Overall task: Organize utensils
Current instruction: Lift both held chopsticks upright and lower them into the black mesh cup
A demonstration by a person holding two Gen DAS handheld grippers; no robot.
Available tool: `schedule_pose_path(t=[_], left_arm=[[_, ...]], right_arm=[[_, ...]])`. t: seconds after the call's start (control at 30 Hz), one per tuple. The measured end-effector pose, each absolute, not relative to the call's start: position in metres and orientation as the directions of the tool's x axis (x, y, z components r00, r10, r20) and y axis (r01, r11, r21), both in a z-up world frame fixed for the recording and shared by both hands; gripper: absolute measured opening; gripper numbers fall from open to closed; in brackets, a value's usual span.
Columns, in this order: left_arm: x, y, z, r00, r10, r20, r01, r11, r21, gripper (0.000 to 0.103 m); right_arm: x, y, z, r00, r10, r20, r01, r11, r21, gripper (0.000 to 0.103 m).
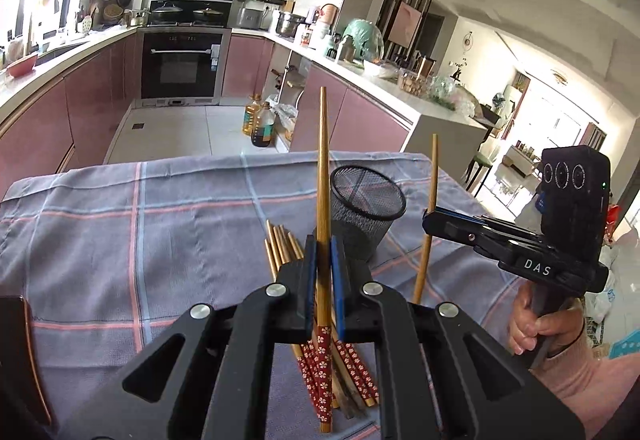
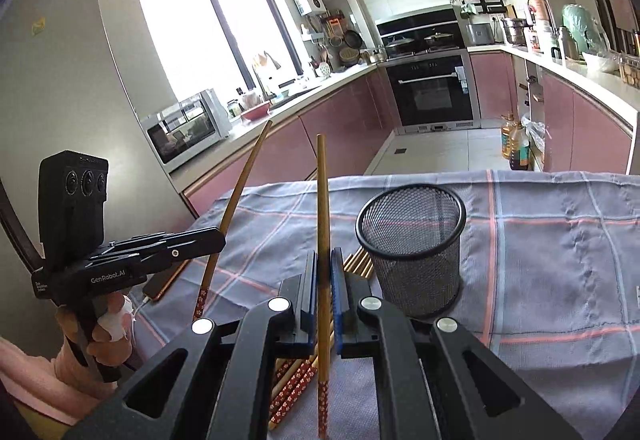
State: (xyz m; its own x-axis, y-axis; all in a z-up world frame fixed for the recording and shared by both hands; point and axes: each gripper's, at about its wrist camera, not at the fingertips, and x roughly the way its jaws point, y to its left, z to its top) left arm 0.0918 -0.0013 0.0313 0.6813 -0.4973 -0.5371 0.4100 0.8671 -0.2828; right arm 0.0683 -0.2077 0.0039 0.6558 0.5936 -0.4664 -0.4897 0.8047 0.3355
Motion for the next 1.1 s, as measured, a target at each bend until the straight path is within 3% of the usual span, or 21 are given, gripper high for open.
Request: schedule_pose_path(t=[0.27,0.7,1.1], left_arm=[[0.116,-0.028,0.076,0.744,-0.511,-0.430,0.441,0.859,-0.259,0.008],[0.180,-0.090,0.105,0.795,-0.525,-0.303,0.450,0.846,-0.285,0.008],[0.215,-0.129,0.050,0.801,-0.470,-0.371,0.409,0.882,-0.234,0.008]], right_arm=[[0.082,-0.228,0.053,0.712,0.605,-0.357,-0.517,0.795,0.317,0.005],[0.118,-0.256,0.094,0.778,0.547,-0.308,-0.484,0.835,0.261,0.005],[0.159,-0.244,0.040,0.703,0.523,-0.481,-0.454,0.851,0.262,0.005]])
